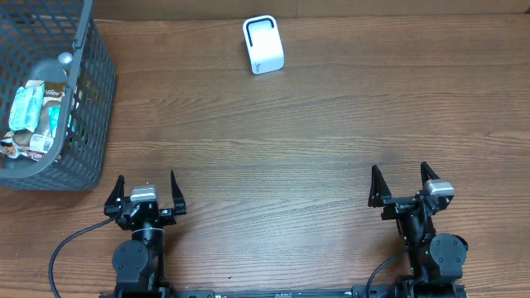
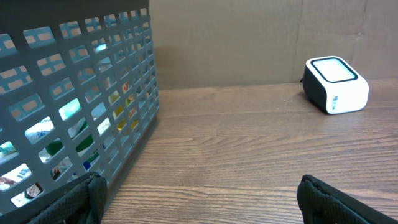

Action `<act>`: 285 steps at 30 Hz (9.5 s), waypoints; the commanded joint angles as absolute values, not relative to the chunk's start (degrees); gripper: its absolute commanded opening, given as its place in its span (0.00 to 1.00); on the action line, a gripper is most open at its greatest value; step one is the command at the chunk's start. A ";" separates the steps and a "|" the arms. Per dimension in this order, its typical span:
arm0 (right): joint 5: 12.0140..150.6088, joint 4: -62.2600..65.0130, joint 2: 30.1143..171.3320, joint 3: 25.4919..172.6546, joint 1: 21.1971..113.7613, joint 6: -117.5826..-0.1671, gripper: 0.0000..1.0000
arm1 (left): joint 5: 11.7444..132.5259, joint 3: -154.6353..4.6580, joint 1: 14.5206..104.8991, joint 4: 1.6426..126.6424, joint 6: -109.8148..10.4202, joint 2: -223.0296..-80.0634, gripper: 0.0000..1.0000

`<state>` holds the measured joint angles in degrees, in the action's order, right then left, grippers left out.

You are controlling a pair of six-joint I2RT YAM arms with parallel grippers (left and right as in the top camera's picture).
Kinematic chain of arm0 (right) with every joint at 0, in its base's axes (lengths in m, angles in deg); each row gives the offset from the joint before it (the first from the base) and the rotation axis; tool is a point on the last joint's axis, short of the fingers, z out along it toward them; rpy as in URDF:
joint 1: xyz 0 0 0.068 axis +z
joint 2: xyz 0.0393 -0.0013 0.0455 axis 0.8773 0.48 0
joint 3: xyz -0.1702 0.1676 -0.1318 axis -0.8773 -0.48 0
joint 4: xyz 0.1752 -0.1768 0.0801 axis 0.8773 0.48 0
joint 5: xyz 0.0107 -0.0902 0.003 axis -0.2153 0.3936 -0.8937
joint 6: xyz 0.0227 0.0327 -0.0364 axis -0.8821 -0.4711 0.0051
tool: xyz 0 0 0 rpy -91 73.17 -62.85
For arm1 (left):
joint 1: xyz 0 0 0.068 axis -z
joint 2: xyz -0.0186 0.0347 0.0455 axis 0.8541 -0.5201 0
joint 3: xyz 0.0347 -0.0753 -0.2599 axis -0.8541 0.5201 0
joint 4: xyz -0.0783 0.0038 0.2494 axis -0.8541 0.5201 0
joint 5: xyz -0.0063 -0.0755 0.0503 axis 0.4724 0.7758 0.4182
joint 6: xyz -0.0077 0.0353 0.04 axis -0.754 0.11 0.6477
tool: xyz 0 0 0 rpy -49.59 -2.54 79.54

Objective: Scan the item barcode

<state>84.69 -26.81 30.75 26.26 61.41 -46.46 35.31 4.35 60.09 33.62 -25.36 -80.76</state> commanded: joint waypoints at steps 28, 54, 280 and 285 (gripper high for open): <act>84.32 -27.00 30.11 25.64 61.68 -46.44 1.00 | 35.35 4.57 60.29 33.58 -26.12 -80.22 1.00; 84.32 -27.00 30.11 25.64 61.68 -46.44 1.00 | 35.35 4.57 60.29 33.58 -26.10 -80.22 1.00; 84.32 -27.00 30.11 25.64 61.68 -46.44 1.00 | 51.68 -106.16 23.42 98.88 -21.14 -196.15 1.00; 84.32 -27.00 30.11 25.64 61.68 -46.44 1.00 | 52.66 -106.16 23.44 98.75 -19.98 -199.49 1.00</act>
